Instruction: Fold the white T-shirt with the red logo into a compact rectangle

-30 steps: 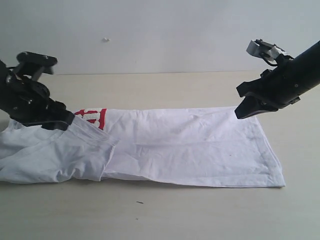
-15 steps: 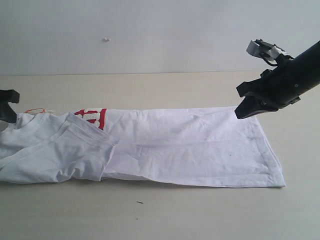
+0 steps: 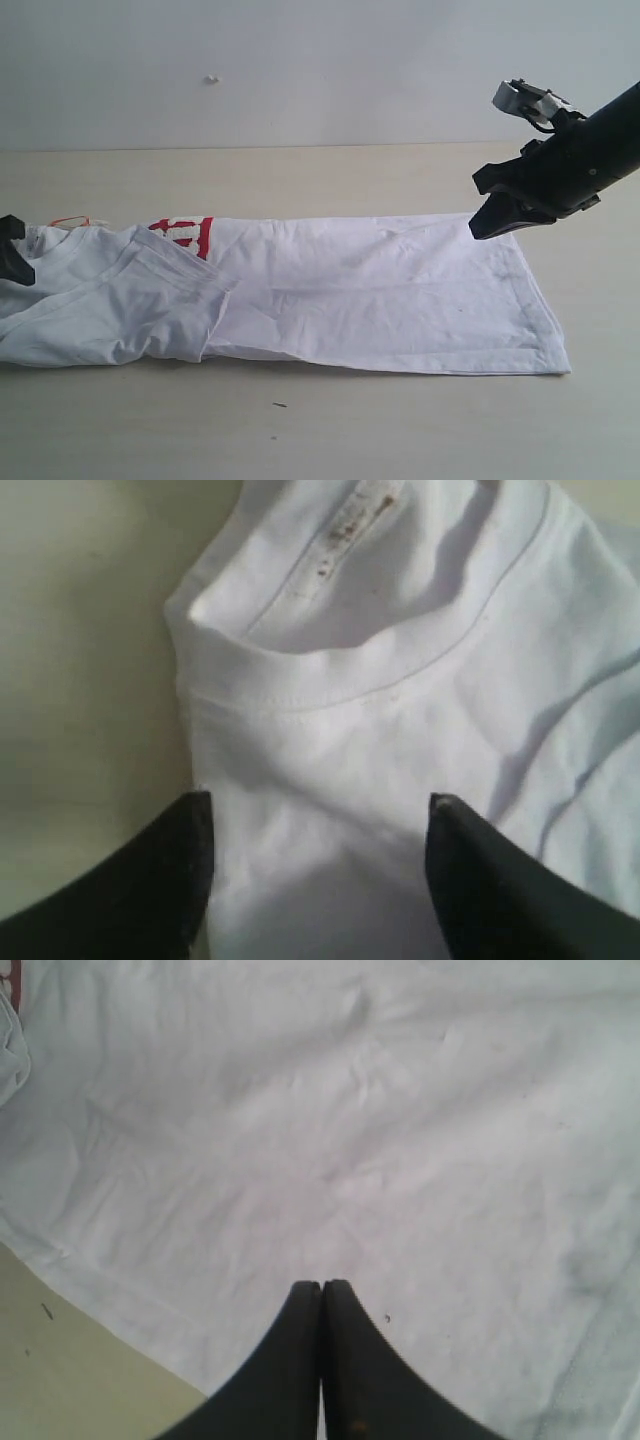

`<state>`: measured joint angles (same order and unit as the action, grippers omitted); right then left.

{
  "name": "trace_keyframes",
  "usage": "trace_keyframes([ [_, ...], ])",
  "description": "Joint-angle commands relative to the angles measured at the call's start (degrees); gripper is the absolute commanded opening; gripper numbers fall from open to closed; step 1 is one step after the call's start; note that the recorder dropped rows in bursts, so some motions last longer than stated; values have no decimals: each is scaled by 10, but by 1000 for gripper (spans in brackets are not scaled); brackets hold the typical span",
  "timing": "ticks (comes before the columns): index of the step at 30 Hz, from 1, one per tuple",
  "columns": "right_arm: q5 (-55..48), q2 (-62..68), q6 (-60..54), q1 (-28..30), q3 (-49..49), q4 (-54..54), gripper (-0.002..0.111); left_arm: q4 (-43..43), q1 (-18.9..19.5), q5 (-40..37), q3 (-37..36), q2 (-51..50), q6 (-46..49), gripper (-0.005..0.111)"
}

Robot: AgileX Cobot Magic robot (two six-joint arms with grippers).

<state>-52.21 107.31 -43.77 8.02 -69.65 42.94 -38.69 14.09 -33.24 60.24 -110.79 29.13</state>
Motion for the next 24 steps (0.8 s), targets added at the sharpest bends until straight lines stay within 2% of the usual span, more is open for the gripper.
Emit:
trace_keyframes([
  [1,-1,-6,3,0,1,-1,0,-8,1,35,4,-22,11,61],
  [5,-1,-6,3,0,1,-1,0,-7,1,55,8,-21,22,61],
  [18,-1,-6,4,0,1,-1,0,-12,1,11,9,-65,30,59],
  [21,-1,-6,4,0,1,-1,0,-15,1,-6,9,-65,34,41],
  [24,-1,-6,4,0,1,-1,0,-16,1,-23,9,-59,38,13],
])
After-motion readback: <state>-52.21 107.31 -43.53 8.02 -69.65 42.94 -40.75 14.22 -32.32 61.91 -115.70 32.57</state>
